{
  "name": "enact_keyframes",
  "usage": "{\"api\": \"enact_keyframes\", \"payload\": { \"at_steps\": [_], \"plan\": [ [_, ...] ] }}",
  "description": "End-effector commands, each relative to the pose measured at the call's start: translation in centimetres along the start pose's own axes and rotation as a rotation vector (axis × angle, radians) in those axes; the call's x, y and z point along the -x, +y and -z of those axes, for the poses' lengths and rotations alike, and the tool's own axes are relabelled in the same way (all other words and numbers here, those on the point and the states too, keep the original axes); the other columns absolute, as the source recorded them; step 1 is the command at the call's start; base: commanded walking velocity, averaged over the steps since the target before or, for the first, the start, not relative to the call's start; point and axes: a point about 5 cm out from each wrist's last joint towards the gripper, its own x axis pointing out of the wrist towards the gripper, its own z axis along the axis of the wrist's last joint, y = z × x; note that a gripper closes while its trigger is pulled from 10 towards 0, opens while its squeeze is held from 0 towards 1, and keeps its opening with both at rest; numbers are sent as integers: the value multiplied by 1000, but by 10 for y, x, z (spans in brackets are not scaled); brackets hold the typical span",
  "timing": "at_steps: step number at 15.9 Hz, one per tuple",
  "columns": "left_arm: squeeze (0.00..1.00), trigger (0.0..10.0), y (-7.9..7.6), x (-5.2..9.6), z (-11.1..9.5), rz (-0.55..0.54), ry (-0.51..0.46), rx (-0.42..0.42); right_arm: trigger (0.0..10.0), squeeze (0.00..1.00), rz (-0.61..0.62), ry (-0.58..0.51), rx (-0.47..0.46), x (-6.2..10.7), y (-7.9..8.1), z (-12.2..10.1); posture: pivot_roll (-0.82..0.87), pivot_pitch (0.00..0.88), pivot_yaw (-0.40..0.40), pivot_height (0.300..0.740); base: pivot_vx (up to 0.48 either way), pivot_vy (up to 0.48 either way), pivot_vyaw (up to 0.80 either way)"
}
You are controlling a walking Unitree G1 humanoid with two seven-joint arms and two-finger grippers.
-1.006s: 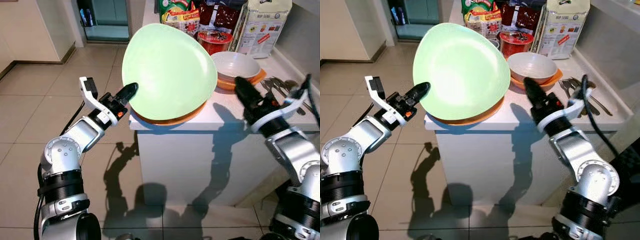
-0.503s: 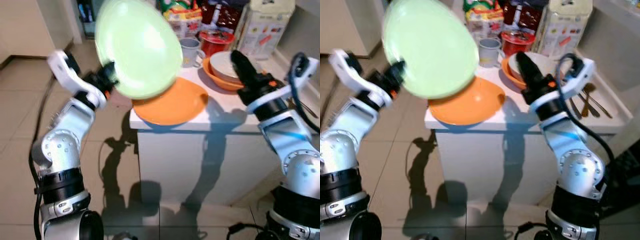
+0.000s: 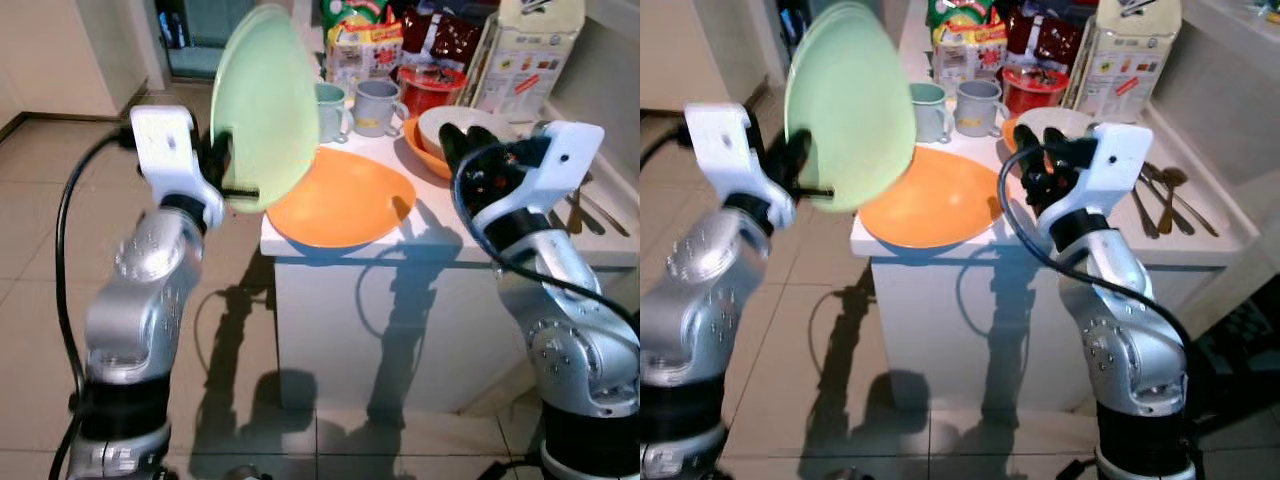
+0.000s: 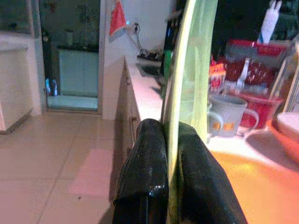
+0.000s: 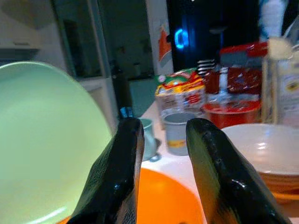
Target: Setting the table
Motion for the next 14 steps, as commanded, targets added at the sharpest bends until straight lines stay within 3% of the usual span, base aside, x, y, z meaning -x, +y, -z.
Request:
{"api": "enact_keyframes", "payload": {
  "at_steps": [1, 3, 9, 14],
  "plan": [
    [0, 10000, -5, 4, -11, 28, -71, -41, 10000, 0, 14, -27, 48, 3, 0, -2, 44, 0, -55, 740, 0, 0, 0],
    [0, 10000, -9, 15, -9, 91, -92, -52, 10000, 0, 50, -35, 86, 12, -4, 2, 22, 0, -48, 740, 0, -377, 0],
    [0, 10000, -16, 13, -32, 147, -216, -50, 10000, 0, 36, -107, 70, 14, -1, -2, 34, 0, -42, 740, 0, -406, 0],
    [0, 10000, -18, 18, -32, 203, -215, -54, 10000, 0, 30, -117, 69, 19, -3, -2, 42, 0, -38, 740, 0, -400, 0]
  ]
}}
